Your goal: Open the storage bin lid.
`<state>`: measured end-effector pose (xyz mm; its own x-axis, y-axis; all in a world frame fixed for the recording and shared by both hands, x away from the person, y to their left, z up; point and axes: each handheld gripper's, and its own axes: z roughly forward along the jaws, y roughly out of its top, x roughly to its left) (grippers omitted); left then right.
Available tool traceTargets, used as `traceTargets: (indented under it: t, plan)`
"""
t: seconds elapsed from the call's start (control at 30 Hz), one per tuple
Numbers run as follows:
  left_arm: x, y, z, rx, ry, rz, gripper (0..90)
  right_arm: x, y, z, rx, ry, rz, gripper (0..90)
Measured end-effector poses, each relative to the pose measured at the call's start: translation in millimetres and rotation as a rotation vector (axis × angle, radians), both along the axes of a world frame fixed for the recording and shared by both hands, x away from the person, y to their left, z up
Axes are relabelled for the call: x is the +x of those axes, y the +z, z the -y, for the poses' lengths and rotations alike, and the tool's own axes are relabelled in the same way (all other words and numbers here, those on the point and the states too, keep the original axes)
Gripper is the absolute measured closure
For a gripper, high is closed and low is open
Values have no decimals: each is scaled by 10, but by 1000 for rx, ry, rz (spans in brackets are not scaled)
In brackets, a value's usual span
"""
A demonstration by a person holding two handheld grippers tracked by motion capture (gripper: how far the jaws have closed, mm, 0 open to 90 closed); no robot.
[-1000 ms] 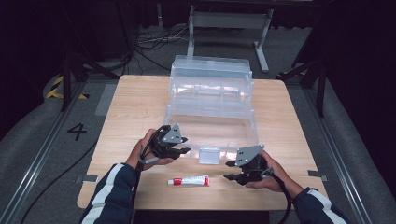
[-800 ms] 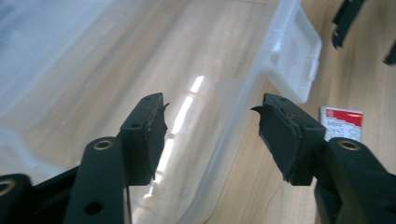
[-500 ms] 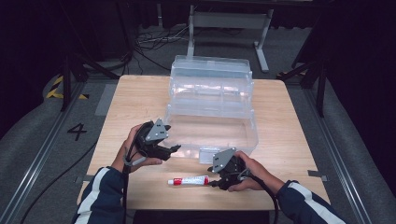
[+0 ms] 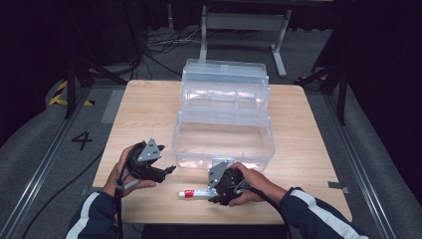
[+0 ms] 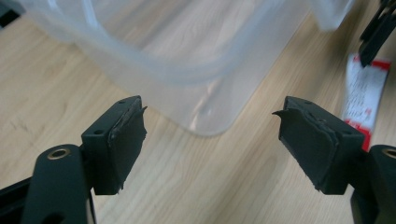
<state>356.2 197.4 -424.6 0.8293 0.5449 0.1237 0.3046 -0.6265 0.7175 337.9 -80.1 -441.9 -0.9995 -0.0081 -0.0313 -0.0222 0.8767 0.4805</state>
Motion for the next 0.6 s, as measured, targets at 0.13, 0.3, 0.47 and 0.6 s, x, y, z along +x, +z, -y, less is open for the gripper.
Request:
traceTargets:
  t: [0.13, 0.3, 0.47, 0.6]
  plan:
    - [5, -202, -84, 27, -1, -54, 232, 5, -4, -97, -17, 14, 1, 521]
    - [16, -377, -200, 34, 17, -111, 231, 14, -16, -214, -61, 27, 1, 531]
    - [-9, -497, -281, 35, 10, -148, 233, 43, -42, -299, -100, 31, -14, 531]
    - [0, -578, -289, 52, 7, -173, 230, 74, -66, -364, -122, 25, -26, 535]
